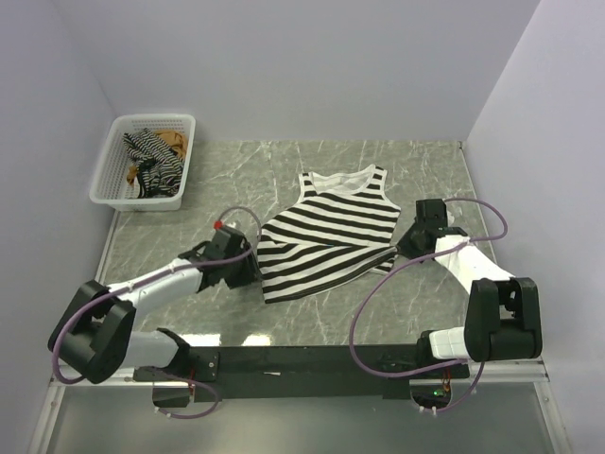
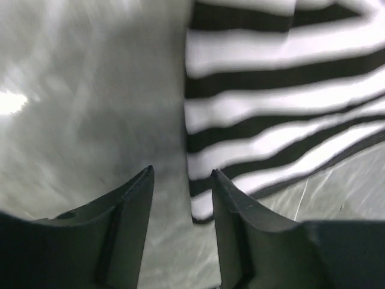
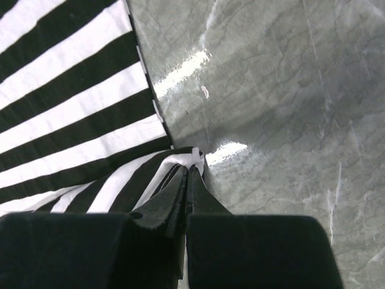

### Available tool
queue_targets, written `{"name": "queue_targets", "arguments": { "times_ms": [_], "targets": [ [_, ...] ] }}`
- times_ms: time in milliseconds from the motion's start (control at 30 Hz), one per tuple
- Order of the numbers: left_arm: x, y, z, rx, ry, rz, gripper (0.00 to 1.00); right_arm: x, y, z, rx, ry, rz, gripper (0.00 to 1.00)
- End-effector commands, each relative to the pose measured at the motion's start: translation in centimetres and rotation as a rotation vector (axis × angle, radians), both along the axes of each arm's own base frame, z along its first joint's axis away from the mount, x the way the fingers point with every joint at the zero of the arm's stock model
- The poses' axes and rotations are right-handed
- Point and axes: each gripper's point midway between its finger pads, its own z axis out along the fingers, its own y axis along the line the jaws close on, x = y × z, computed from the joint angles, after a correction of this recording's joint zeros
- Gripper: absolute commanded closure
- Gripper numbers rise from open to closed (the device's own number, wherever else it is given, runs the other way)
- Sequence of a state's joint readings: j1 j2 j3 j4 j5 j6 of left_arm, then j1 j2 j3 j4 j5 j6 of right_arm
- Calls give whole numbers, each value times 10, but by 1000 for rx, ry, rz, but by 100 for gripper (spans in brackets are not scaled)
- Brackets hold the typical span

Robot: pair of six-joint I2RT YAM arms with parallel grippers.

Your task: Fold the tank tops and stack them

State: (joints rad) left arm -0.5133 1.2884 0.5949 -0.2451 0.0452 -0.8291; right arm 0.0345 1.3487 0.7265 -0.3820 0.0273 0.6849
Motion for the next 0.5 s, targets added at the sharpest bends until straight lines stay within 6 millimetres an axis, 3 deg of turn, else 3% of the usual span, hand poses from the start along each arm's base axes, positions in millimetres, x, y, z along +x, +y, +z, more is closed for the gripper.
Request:
{"name": "queue_targets", "arguments": {
  "times_ms": [0, 300, 467],
  "targets": [
    [-11, -14, 11, -54, -23, 37, 50, 4, -2, 7, -3, -43, 8, 100],
    [-34, -4, 3, -76, 9, 267, 56, -2, 0, 9, 5, -57, 13, 100],
    [-39, -11, -1, -20, 25, 261, 56, -2, 2, 14, 14, -69, 19, 100]
  ]
}}
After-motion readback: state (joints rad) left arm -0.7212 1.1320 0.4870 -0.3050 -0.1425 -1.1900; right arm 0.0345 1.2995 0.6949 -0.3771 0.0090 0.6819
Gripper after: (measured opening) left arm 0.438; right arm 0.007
